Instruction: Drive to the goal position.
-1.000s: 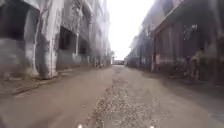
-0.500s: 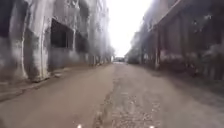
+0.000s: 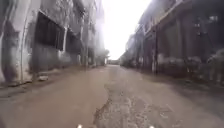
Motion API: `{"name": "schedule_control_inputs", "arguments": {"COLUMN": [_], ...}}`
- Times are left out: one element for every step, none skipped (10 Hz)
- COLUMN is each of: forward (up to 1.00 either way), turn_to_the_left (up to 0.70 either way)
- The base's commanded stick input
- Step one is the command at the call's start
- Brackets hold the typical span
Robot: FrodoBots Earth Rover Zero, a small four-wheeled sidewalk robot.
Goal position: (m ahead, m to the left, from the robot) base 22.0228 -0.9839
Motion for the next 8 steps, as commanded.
{"name": "schedule_control_inputs", "arguments": {"forward": [1.00,1.00,1.00,1.00,1.00,1.00,1.00,1.00], "turn_to_the_left": [0.02,0.02,0.02,0.02,0.02,0.02,0.02,0.02]}}
